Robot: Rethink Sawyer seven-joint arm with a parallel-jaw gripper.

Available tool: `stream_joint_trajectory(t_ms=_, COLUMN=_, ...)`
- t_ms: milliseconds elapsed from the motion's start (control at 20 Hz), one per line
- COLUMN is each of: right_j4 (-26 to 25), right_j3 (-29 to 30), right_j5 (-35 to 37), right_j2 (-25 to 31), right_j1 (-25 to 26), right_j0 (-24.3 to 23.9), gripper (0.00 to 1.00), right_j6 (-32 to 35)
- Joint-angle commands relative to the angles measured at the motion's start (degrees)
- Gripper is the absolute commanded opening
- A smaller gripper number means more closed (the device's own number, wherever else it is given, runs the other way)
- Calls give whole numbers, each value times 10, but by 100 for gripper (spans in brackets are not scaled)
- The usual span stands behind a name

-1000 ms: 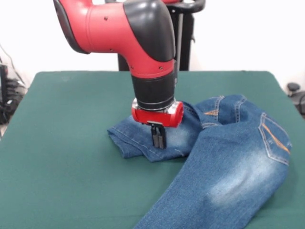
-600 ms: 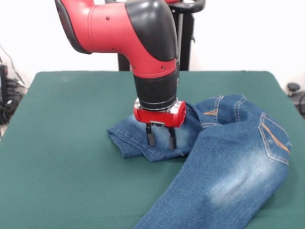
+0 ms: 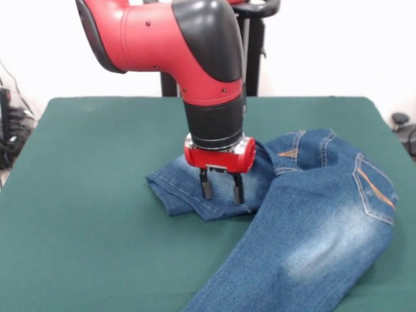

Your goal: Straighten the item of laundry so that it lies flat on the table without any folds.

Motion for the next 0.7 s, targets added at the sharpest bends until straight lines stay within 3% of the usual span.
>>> stream_joint_trajectory(t_ms=50, right_j4=-5, right_j3=32, right_j5=-17, right_j2=83, right_j1=52, right_j0=-6, gripper=100, right_j6=23)
stream_joint_trajectory(t_ms=150, right_j4=-11, right_j3=19, right_j5=-39, right_j2=102, right_j1=86, right_j0=-23, gripper=100, right_j6=9)
stream_joint_trajectory(t_ms=350, right_j4=-21, right_j3=28, right_j5=-71, right_j2=130, right_j1=106, right_j0=-49, gripper=100, right_j6=7)
stream_joint_trajectory(t_ms=700, right_j4=-42, right_j3=31, right_j5=-109, right_j2=141, right_j1=112, right_j0=-58, gripper=100, right_j6=16)
